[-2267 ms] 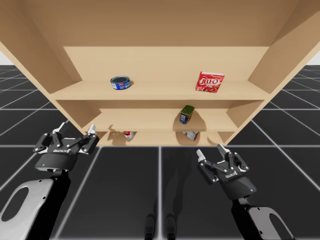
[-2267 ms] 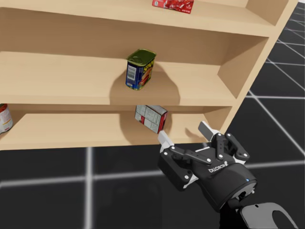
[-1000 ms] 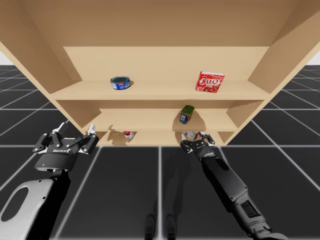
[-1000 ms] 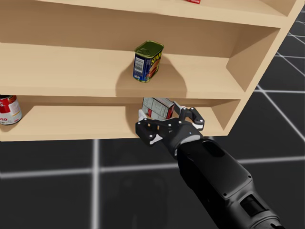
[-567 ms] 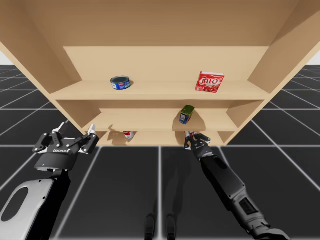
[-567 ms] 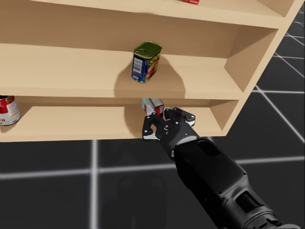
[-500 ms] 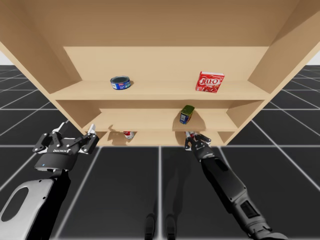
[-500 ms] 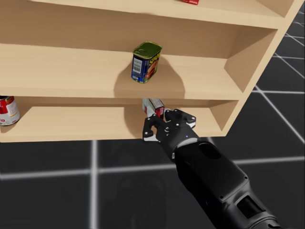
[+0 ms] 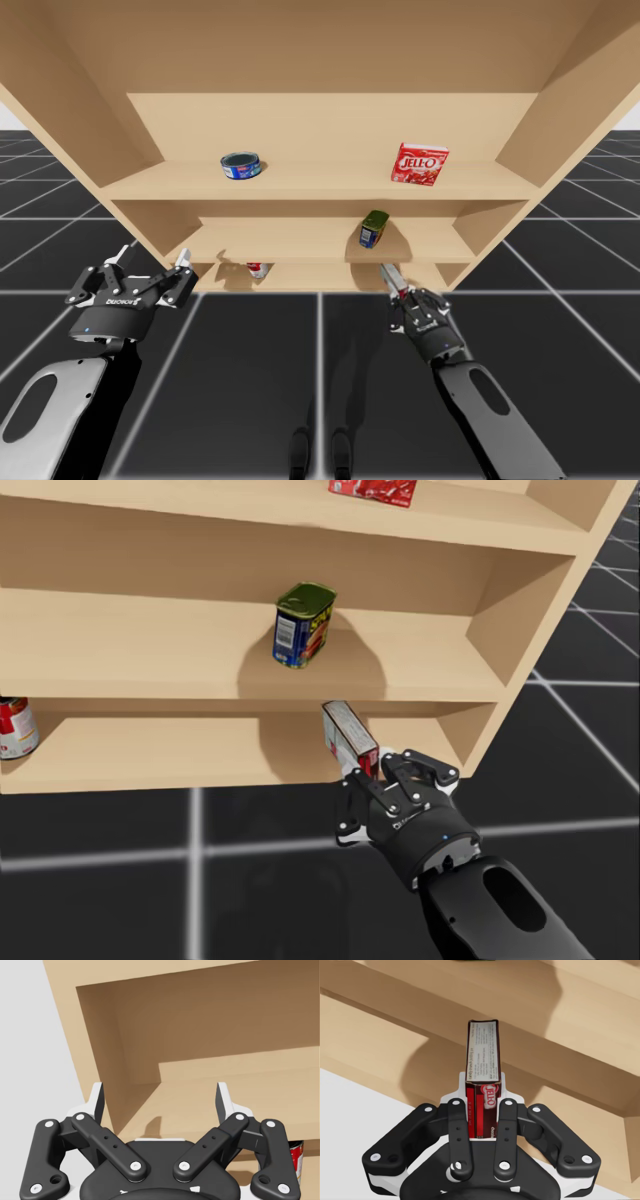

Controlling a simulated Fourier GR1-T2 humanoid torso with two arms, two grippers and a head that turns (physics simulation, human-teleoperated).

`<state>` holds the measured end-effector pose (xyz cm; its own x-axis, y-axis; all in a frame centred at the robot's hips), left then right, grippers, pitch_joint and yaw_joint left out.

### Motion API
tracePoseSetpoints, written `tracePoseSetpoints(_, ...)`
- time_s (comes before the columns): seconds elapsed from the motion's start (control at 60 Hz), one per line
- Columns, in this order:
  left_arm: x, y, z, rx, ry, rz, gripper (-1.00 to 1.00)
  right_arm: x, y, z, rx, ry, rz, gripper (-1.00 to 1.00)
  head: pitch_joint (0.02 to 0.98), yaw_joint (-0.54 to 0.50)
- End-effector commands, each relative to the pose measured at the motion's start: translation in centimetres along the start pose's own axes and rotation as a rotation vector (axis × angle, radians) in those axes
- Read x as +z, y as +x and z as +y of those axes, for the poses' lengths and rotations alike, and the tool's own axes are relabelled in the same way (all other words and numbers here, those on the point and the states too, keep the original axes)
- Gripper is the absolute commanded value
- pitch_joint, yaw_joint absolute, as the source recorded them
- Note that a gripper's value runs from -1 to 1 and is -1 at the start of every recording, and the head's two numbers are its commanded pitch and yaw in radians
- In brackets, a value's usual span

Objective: Retrieve the pudding box from the shelves.

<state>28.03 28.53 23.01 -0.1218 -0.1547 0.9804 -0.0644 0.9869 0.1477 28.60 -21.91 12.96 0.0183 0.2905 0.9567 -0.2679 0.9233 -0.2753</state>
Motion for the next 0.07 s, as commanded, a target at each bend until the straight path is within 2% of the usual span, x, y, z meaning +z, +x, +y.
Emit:
tracePoseSetpoints(0.017, -0.03, -0.06, 0.01, 0.001, 0.000, 0.000, -1.00, 3.12, 0.74, -0.92, 0.030, -0.064, -0.025, 1.00, 0.723, -0.25)
tracePoseSetpoints(0.067, -0.03, -0.05, 0.00, 0.001, -0.001, 0.000, -1.00, 4.03, 0.76, -0.89, 0.042, -0.059, -0.029, 1.00, 0.722, -0.25)
